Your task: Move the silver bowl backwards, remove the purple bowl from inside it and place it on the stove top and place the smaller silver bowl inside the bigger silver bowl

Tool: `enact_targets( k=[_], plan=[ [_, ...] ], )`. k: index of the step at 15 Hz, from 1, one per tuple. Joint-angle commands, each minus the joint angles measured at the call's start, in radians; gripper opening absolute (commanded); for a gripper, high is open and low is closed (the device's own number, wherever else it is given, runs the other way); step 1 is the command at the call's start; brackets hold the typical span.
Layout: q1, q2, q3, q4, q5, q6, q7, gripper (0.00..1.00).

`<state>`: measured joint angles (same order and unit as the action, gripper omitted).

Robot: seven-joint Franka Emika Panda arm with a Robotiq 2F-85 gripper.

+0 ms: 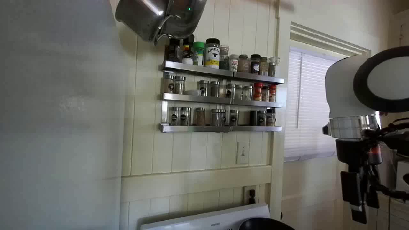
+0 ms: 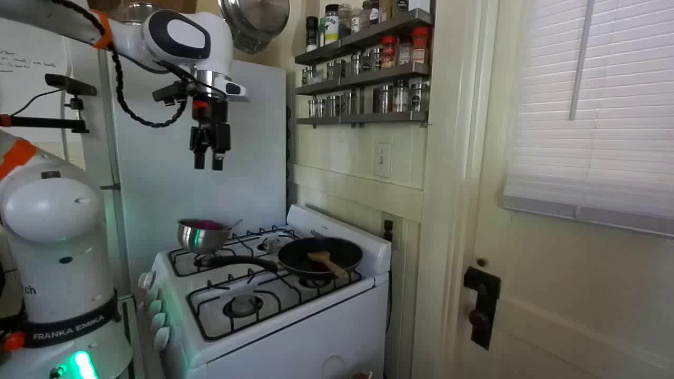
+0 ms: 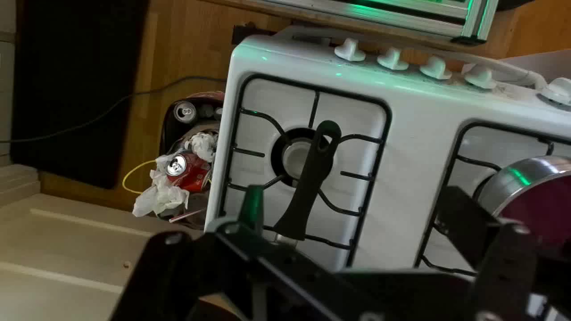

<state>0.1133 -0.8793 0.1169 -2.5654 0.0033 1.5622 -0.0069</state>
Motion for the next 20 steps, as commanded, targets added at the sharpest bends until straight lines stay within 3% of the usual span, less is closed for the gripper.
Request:
enact_targets(
  k=[1,13,17,20],
  plan=[
    [0.004,0.001,-0.003,0.002,-0.002,-0.002,0.003,1.0],
    [0.004,0.001,-0.003,0.002,-0.002,-0.002,0.003,1.0],
    [0.042,0.087,0.048,0.032,0.073,0.113,0.044,1.0],
    [0.055,0.208,0.141,0.053,0.15,0.274,0.161,1.0]
  ],
)
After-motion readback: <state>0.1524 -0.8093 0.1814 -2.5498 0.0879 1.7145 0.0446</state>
